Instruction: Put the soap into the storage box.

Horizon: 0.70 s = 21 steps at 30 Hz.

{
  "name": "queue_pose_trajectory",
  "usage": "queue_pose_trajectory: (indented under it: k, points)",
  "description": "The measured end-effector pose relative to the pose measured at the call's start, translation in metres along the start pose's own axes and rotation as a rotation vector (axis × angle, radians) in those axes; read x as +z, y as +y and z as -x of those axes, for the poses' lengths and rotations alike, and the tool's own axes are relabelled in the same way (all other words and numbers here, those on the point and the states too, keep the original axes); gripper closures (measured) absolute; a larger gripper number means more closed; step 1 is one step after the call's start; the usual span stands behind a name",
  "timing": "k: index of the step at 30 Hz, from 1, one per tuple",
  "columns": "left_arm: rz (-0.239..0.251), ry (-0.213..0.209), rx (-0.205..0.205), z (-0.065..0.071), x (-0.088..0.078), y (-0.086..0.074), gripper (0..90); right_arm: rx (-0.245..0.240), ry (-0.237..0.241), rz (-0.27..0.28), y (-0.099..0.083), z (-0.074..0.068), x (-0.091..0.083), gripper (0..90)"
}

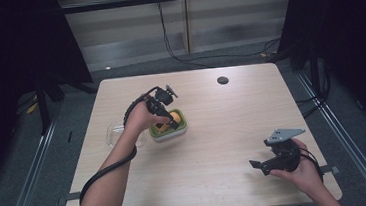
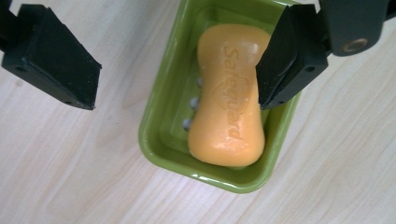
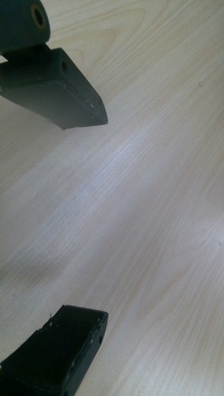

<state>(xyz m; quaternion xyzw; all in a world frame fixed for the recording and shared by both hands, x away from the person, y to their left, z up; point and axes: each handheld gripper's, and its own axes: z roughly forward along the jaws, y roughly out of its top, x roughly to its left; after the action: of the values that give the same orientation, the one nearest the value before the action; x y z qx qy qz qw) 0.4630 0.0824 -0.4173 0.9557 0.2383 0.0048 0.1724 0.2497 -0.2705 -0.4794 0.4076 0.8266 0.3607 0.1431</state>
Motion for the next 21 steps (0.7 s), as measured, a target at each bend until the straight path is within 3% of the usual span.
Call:
queue_pose_trajectory:
  k: [1,2,3,5,8,9,10,11,13,15,21]
  points:
    - [0.011,0.002,-0.008,0.002,0.000,0.000,13.1,-0.002,-0.004,0.000,0.000,0.000,0.000,5.6]
    - [-0.001,-0.007,0.023,0.001,-0.001,0.000,12.7,-0.002,-0.002,0.001,0.000,0.000,0.000,5.6]
    - [0.012,-0.005,0.007,0.003,-0.001,-0.001,12.6,-0.003,-0.001,0.001,0.000,0.000,0.000,5.6]
    - [0.007,-0.009,0.023,0.006,-0.002,-0.001,12.2,-0.002,0.000,0.000,0.000,0.000,0.000,5.6]
    - [0.024,-0.009,0.006,0.011,-0.002,-0.003,12.0,0.000,-0.001,0.001,0.000,0.000,0.001,5.6]
    - [0.025,-0.014,0.025,0.012,-0.002,-0.003,12.0,-0.001,-0.001,0.002,0.000,0.000,0.001,5.6]
    - [0.036,-0.010,0.008,0.015,-0.001,-0.004,11.8,-0.001,-0.001,0.002,0.000,0.000,0.001,5.6]
    - [0.019,-0.014,0.033,0.015,-0.002,-0.004,11.7,0.000,0.001,0.001,0.000,-0.001,0.001,5.6]
    - [0.035,-0.021,0.015,0.019,-0.001,-0.004,11.4,0.000,0.003,0.002,0.000,0.000,0.001,5.6]
    - [0.030,-0.022,0.041,0.021,-0.001,-0.004,11.2,-0.002,0.003,0.003,0.000,0.000,0.001,5.6]
    - [0.048,-0.030,0.037,0.030,0.001,-0.006,10.5,-0.003,0.006,0.001,0.000,-0.001,0.001,5.6]
